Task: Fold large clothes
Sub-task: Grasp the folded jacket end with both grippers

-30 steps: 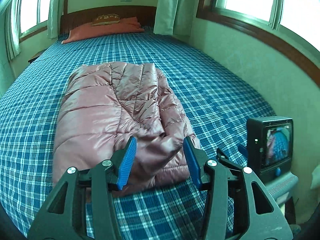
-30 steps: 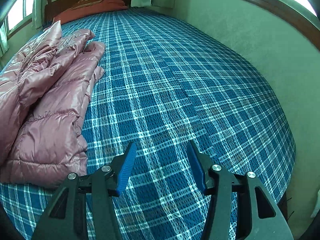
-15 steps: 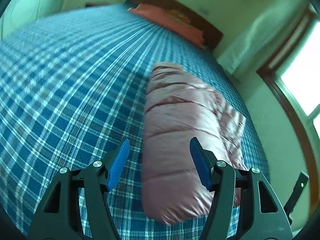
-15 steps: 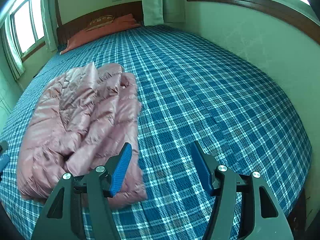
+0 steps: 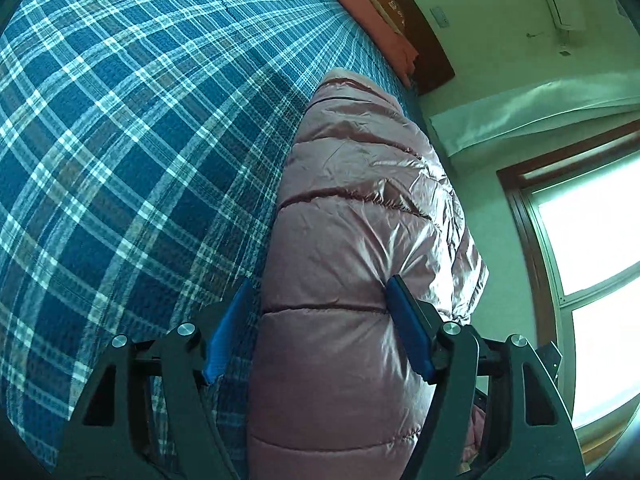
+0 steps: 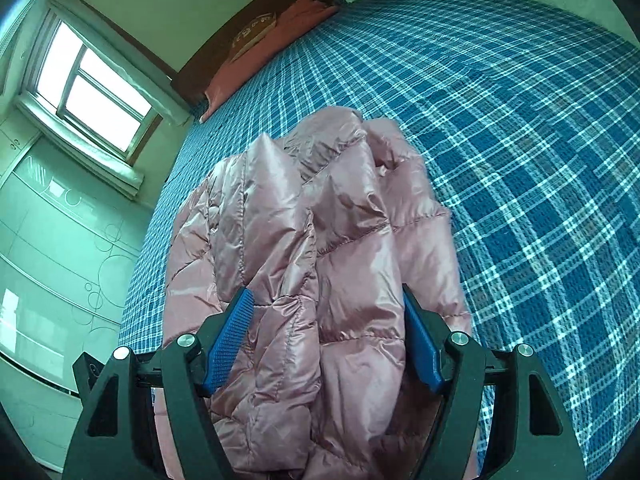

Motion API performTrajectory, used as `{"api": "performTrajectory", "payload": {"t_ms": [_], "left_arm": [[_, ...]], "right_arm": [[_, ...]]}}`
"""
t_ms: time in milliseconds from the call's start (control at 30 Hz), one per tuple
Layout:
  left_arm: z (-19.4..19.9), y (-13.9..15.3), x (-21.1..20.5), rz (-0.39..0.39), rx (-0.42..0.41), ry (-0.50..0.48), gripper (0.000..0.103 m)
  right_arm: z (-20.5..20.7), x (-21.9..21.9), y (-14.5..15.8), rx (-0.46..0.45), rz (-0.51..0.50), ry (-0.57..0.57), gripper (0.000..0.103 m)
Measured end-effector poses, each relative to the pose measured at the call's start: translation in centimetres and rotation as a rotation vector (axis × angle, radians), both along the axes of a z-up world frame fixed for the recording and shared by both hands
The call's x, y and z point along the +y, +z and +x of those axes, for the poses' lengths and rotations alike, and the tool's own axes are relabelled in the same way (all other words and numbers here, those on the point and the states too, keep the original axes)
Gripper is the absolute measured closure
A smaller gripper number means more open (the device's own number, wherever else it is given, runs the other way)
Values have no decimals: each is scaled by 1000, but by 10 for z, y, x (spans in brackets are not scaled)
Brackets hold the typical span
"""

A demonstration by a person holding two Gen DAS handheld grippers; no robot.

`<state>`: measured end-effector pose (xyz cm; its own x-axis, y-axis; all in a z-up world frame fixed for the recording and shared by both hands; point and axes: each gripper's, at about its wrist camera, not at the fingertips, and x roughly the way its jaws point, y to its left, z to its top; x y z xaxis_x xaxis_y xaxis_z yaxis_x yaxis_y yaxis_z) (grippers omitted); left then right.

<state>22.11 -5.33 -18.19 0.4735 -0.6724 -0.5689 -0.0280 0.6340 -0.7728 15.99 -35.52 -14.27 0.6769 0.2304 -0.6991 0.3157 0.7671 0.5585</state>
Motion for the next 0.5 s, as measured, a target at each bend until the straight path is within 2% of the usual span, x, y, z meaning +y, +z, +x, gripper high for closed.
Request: {"api": "performTrajectory", "payload": {"t_ms": [33, 133, 233, 333, 400, 500], "left_arm": [[0, 2, -1, 4, -6, -3, 35], [0, 12, -7, 17, -31, -19, 35], [-8, 23, -13, 26, -73, -34, 35], [-14, 28, -25, 64, -107, -59, 34], [-11, 23, -40, 96, -104, -98, 34], [-9, 11, -55, 177, -75, -103, 32]], "right_arm": [[3, 0, -3, -3, 15, 26, 76], [0, -2, 4, -26, -21, 30, 88], [-14, -14, 8, -40, -70, -17, 91], [-20, -33, -6, -11, -81, -41, 91], [-19, -41, -18, 7, -60, -52, 91], [-17, -45, -32, 23, -61, -53, 91]]}}
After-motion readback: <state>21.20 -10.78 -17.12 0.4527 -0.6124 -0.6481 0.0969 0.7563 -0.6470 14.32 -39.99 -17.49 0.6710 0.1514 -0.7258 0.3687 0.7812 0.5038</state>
